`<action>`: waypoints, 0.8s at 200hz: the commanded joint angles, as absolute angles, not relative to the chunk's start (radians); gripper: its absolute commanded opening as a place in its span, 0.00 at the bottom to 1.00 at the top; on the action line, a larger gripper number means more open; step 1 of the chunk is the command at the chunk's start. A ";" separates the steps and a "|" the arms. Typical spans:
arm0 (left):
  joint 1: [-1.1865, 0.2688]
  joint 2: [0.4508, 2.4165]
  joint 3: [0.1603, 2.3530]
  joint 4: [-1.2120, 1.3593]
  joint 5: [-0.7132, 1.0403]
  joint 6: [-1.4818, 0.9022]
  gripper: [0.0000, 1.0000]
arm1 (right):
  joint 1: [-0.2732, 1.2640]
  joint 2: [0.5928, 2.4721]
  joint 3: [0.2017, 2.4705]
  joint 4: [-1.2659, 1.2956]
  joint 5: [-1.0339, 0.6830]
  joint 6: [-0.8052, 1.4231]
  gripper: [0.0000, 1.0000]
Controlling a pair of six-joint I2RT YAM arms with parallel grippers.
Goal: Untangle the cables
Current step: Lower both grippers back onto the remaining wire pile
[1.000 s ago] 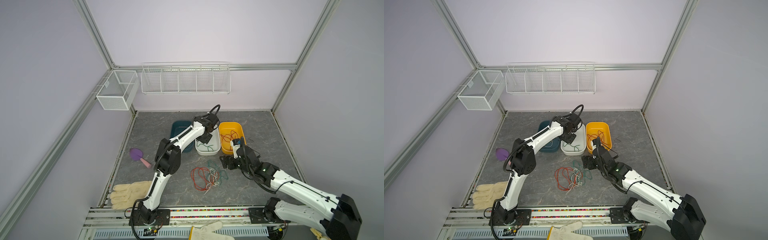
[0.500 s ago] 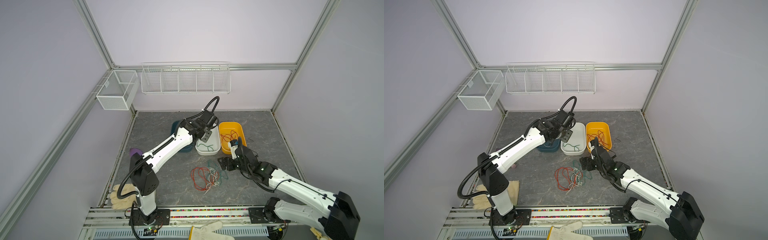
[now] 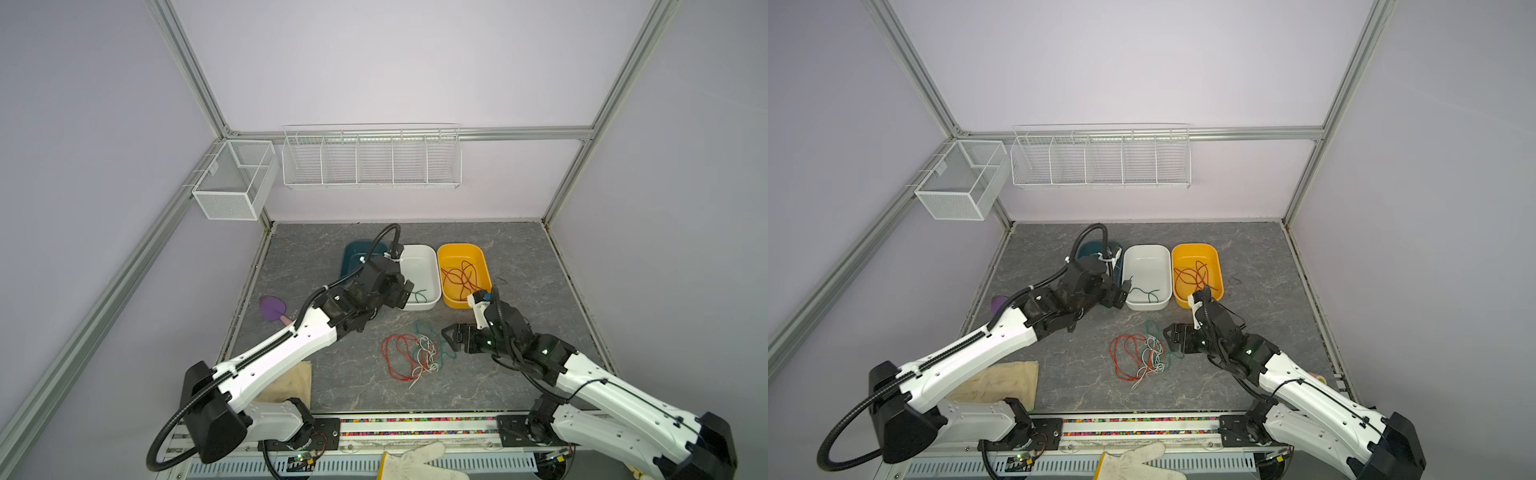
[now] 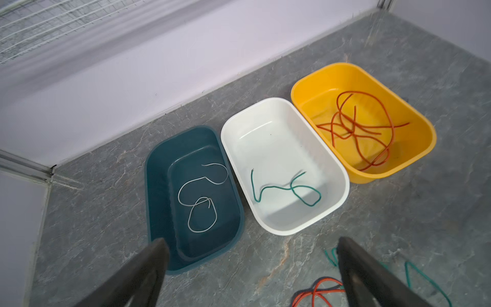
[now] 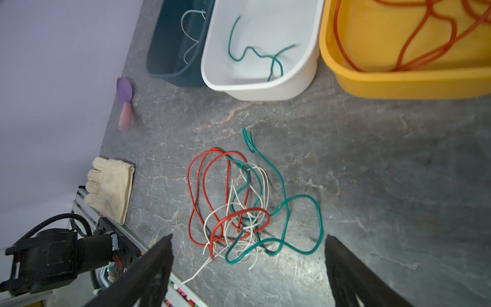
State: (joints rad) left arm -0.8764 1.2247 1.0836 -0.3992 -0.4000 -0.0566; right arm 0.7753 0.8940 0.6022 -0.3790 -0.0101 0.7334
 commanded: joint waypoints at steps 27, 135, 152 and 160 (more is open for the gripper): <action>-0.876 0.987 0.834 -0.076 -0.313 -0.114 0.99 | 0.815 0.849 0.541 -0.397 -0.041 0.893 0.97; -1.161 1.148 0.890 -0.445 -0.314 0.178 0.99 | 0.884 0.932 0.511 -0.367 0.014 0.998 0.89; -1.215 1.138 0.853 -0.449 -0.312 0.230 0.99 | 0.886 0.954 0.516 -0.363 0.010 1.000 0.84; -1.224 1.126 0.841 -0.439 -0.308 0.222 0.99 | 0.888 0.964 0.520 -0.363 0.009 1.000 0.82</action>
